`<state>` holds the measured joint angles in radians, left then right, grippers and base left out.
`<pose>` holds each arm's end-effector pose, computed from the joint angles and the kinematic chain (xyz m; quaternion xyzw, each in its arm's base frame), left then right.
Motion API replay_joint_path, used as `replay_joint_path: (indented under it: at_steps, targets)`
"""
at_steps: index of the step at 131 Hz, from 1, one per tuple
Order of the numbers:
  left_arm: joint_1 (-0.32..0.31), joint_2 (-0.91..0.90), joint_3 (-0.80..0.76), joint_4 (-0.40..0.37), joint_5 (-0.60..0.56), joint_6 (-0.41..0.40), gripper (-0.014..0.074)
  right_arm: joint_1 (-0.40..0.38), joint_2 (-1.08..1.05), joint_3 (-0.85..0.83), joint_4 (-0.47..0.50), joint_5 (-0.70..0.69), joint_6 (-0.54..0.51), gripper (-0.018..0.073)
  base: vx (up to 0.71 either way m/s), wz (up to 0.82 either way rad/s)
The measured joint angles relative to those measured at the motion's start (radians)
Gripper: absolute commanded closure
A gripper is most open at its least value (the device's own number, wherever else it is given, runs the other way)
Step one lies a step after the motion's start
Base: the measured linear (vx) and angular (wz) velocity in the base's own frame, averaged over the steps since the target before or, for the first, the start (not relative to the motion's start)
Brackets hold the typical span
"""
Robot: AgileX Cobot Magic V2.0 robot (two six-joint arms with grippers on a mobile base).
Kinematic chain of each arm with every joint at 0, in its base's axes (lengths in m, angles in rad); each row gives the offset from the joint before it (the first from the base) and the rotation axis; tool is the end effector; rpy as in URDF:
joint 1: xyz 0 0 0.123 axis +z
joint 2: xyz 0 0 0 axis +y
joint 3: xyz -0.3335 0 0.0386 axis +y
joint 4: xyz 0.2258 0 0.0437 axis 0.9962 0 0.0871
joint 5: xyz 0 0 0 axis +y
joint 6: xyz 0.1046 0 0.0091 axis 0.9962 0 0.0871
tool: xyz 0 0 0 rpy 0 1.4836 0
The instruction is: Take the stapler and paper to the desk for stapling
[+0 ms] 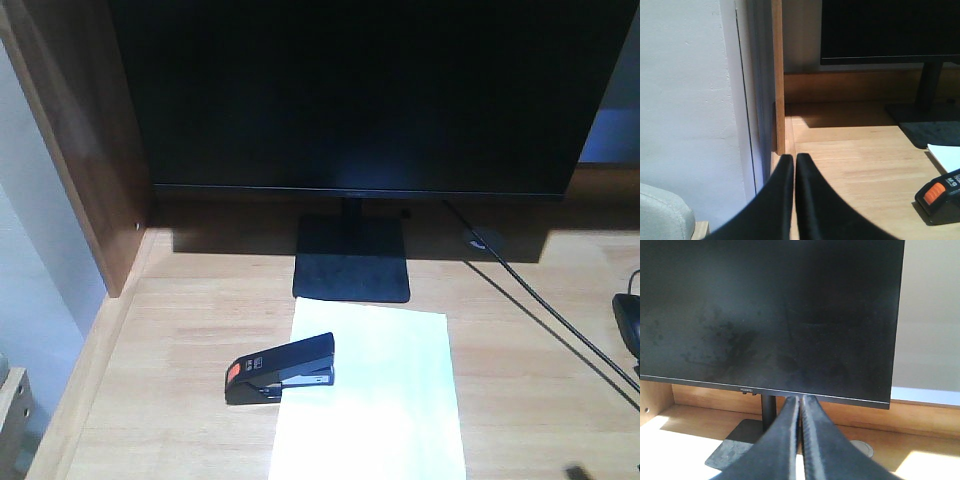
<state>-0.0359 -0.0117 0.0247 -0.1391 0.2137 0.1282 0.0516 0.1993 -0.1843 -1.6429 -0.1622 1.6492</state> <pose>-0.0037 -0.0030 0.1840 0.0203 0.7537 -0.0254 0.6564 0.0097 0.0174 0.2734 -0.0746 0.6816 0.0760 0.7239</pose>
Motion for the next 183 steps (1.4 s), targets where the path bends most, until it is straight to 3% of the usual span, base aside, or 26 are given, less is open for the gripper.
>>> replay_joint_path:
  at_steps: [47, 61, 77, 80, 95, 98, 109, 110, 128, 146, 183]
  targets:
    - [0.0, 0.0, 0.0, 0.0, 0.0, -0.001, 0.0603, 0.0, 0.0, 0.0, 0.002, 0.0, -0.002, 0.0565, 0.0, 0.0]
    - [0.0, 0.0, 0.0, 0.0, 0.0, -0.001, 0.0603, 0.0, 0.0, 0.0, 0.079, 0.003, -0.079, 0.0565, 0.0, 0.0]
    - [0.0, 0.0, 0.0, 0.0, 0.0, -0.001, 0.0603, 0.0, 0.0, 0.0, 0.327, 0.02, -0.331, 0.0565, 0.0, 0.0]
    - [0.0, 0.0, 0.0, 0.0, 0.0, -0.001, 0.0603, 0.0, 0.0, 0.0, 0.445, 0.031, -0.446, 0.0565, 0.0, 0.0]
    - [0.0, 0.0, 0.0, 0.0, 0.0, -0.001, 0.0603, 0.0, 0.0, 0.0, 0.786, 0.087, -0.768, 0.0565, 0.0, 0.0]
    - [0.0, 0.0, 0.0, 0.0, 0.0, -0.001, 0.0603, 0.0, 0.0, 0.0, 0.927, 0.115, -0.879, 0.0565, 0.0, 0.0]
    - [0.0, 0.0, 0.0, 0.0, 0.0, -0.001, 0.0603, 0.0, 0.0, 0.0, 1.149, 0.162, -1.114, 0.0565, 0.0, 0.0]
    - [0.0, 0.0, 0.0, 0.0, 0.0, -0.001, 0.0603, 0.0, 0.0, 0.0, 1.209, 0.177, -1.174, 0.0565, 0.0, 0.0]
    - [0.0, 0.0, 0.0, 0.0, 0.0, -0.001, 0.0603, 0.0, 0.0, 0.0, 1.5, 0.22, -1.47, 0.0565, 0.0, 0.0]
    - [0.0, 0.0, 0.0, 0.0, 0.0, -0.001, 0.0603, 0.0, 0.0, 0.0, 1.594, 0.228, -1.581, 0.0565, 0.0, 0.0]
    - [0.0, 0.0, 0.0, 0.0, 0.0, -0.001, 0.0603, -0.006, -0.011, 0.049, 1.585, 0.245, -1.595, 0.0565, 0.0, 0.0]
